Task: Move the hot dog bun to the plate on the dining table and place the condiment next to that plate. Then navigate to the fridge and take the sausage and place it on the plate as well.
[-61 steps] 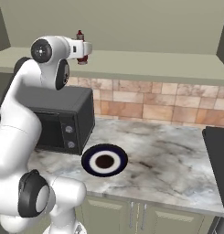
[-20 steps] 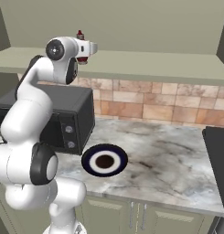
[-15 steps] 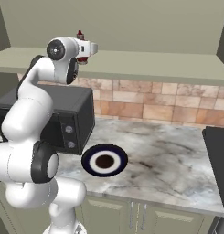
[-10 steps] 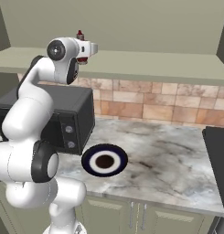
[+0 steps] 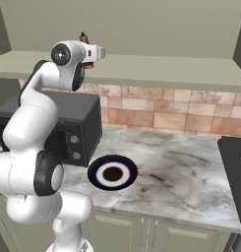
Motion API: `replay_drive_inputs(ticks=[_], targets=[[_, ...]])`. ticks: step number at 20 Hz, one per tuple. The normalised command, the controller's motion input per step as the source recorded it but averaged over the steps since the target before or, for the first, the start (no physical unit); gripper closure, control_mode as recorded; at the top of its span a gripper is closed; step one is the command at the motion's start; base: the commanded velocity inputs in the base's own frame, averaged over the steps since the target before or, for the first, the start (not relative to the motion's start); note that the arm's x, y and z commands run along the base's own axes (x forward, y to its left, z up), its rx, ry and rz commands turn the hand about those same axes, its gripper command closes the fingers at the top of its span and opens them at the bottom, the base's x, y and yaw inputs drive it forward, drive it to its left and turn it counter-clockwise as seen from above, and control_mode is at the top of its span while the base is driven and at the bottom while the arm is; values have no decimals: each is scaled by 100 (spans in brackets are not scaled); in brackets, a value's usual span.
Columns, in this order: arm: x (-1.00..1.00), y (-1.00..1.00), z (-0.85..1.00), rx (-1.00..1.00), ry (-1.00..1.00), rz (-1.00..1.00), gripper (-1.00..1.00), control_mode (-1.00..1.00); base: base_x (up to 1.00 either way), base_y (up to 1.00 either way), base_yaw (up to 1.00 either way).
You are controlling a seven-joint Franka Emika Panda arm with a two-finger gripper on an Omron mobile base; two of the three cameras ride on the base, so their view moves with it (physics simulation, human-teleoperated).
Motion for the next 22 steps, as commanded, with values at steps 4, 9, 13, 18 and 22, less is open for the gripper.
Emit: replay_drive_inputs(ticks=[4, 9, 13, 18, 22], targets=[[0, 0, 0, 0, 0, 0, 100, -100, 0, 0, 0], [0, 0, 0, 0, 0, 0, 100, -100, 0, 0, 0], [-7, 0, 0, 0, -1, 0, 100, -100, 0, 0, 0], [-45, -5, 0, 1, -10, -6, 100, -100, 0, 0, 0], [-96, -20, -1, 7, -25, -6, 100, -100, 0, 0, 0]])
